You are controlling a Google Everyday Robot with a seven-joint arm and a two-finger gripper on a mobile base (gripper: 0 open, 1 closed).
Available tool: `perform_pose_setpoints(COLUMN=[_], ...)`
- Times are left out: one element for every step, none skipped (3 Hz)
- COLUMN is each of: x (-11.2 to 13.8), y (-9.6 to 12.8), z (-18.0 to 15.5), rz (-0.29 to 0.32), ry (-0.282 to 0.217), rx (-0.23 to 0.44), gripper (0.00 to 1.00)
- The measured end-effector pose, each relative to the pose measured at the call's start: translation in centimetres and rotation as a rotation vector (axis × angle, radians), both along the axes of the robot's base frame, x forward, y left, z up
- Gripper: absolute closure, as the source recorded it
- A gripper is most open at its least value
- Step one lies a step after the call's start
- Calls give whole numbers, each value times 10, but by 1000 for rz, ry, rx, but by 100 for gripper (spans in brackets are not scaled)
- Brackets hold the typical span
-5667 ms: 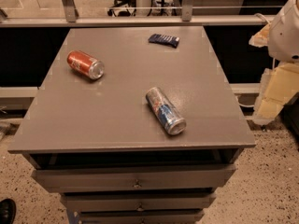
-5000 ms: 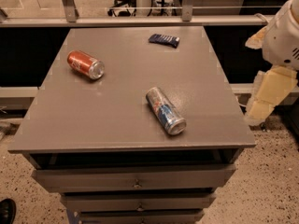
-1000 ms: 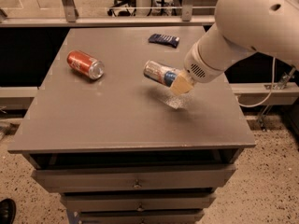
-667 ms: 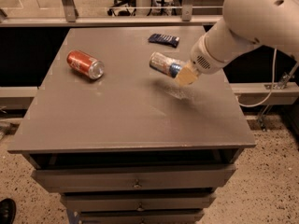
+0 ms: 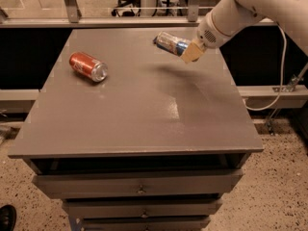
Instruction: Move redbull can near rxbar blueberry
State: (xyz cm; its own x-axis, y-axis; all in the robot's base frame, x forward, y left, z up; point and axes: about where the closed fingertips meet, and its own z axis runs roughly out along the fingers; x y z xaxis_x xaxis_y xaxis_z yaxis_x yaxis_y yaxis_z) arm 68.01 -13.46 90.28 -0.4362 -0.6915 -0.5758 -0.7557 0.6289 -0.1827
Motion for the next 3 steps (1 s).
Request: perform_pose_setpoints(x=[28, 42, 58], y=[17, 25, 16], z=[-13, -24, -32], rz=[47, 61, 29], ry=[28, 46, 50], rx=[-14, -22, -35], gripper=[100, 100, 77])
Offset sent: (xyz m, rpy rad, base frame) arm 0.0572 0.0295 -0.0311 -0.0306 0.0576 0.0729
